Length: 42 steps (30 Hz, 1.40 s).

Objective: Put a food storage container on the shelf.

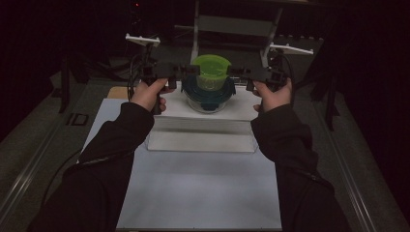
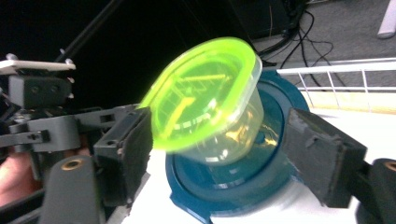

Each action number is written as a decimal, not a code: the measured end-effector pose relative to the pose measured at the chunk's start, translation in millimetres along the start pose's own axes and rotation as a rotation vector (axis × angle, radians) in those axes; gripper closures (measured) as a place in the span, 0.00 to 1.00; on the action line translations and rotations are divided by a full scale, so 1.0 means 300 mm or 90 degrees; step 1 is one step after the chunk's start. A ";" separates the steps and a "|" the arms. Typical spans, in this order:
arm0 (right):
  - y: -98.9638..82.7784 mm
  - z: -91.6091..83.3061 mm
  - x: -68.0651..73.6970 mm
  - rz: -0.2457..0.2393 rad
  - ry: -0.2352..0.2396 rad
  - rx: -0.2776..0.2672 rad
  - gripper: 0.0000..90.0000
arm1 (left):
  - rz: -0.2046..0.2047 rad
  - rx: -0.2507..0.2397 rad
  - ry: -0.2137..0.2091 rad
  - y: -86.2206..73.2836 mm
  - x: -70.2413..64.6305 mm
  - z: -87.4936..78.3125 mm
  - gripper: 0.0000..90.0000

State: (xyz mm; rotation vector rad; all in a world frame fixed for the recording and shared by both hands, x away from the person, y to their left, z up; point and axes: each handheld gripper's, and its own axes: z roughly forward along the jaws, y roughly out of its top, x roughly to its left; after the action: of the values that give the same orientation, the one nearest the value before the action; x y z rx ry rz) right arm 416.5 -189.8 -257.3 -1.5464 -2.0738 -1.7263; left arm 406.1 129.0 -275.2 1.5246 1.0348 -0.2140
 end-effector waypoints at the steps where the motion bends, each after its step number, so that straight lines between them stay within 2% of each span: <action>1: 0.000 0.000 0.000 0.000 0.000 0.000 0.26 | 0.000 0.000 0.000 0.000 0.000 0.000 0.15; 5: -0.042 -0.024 0.004 -0.018 0.006 0.002 0.26 | 0.037 -0.003 -0.014 -0.043 -0.014 -0.014 0.15; 7: -0.059 -0.032 0.008 -0.032 0.004 0.008 0.27 | 0.055 0.011 -0.023 -0.062 -0.020 -0.017 0.14; 10: -0.085 -0.044 0.008 -0.043 0.008 0.011 0.28 | 0.078 0.010 -0.022 -0.093 -0.035 -0.020 0.14; 13: -0.107 -0.050 0.007 -0.048 0.013 0.013 0.28 | 0.084 0.021 -0.031 -0.115 -0.041 -0.021 0.14; 14: -0.119 -0.052 0.007 -0.052 0.013 0.017 0.28 | 0.096 0.032 -0.029 -0.142 -0.045 -0.020 0.14; 15: -0.146 -0.051 0.006 -0.065 0.011 0.024 0.28 | 0.100 0.033 -0.026 -0.153 -0.046 -0.020 0.14; 20: -0.200 -0.048 -0.001 -0.070 0.020 0.037 0.28 | 0.116 0.037 -0.028 -0.199 -0.045 -0.023 0.14; 24: -0.244 -0.047 -0.008 -0.086 0.016 0.043 0.28 | 0.138 0.043 -0.026 -0.236 -0.045 -0.027 0.15; 32: -0.333 -0.046 -0.040 -0.092 0.028 0.059 0.28 | 0.144 0.051 -0.044 -0.309 -0.039 -0.042 0.15; 37: -0.378 -0.048 -0.044 -0.103 0.033 0.063 0.28 | 0.155 0.061 -0.037 -0.351 -0.031 -0.048 0.15; 42: -0.434 -0.055 -0.044 -0.122 0.036 0.062 0.28 | 0.173 0.073 -0.031 -0.414 -0.016 -0.049 0.15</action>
State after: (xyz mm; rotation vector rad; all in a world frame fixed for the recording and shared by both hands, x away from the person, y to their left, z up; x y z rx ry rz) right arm 325.8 -196.4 -352.9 -1.2947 -2.3069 -1.6735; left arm 310.7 125.0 -355.9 1.7373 0.7779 -0.1207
